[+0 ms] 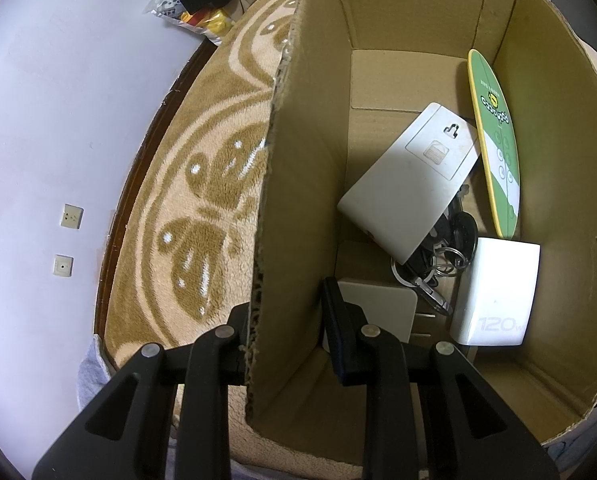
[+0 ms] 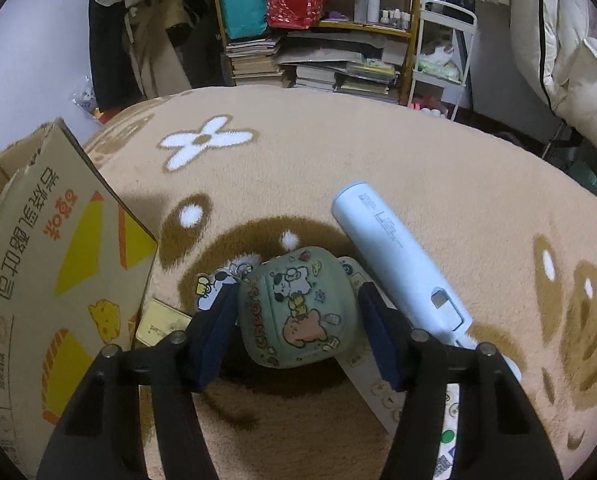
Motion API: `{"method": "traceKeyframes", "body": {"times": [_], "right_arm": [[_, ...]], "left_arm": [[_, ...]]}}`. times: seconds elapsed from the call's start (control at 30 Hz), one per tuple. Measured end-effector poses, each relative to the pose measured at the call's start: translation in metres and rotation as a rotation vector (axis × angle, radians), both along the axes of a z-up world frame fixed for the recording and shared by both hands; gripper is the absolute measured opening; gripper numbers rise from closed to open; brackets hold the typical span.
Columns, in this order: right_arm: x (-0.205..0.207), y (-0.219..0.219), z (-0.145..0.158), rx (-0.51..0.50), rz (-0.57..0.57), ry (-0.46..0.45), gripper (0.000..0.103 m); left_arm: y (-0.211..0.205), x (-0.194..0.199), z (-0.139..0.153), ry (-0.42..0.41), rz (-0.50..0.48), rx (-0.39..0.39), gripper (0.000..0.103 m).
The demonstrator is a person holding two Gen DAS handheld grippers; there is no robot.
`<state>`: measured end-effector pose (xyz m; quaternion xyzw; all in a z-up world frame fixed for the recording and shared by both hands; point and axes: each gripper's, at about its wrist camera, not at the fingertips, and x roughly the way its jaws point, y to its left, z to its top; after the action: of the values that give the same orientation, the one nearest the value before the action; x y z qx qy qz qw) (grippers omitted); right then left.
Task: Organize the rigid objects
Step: 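Lift the mint-green cup with the right tool toward the box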
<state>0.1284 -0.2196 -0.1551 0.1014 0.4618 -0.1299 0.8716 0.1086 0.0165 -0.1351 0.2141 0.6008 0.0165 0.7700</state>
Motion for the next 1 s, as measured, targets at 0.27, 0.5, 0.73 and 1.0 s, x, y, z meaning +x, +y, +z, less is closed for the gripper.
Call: {"method": "traceKeyframes", "body": {"times": [0.27, 0.5, 0.73, 1.0], "right_arm": [[-0.005, 0.000, 0.004, 0.004, -0.012, -0.024, 0.064], [-0.008, 0.002, 0.013, 0.032, -0.008, -0.039, 0.064], [-0.016, 0.011, 0.045, 0.044, 0.005, -0.137, 0.064], [-0.034, 0.038, 0.103, 0.084, 0.089, -0.312, 0.064]], "left_arm": [[0.001, 0.000, 0.000, 0.002, 0.003, -0.006, 0.025], [0.002, 0.000, 0.000, 0.003, 0.003, -0.008, 0.025], [0.002, 0.001, 0.000, 0.003, 0.003, -0.008, 0.025], [0.002, 0.001, 0.000, 0.003, 0.003, -0.008, 0.025]]}}
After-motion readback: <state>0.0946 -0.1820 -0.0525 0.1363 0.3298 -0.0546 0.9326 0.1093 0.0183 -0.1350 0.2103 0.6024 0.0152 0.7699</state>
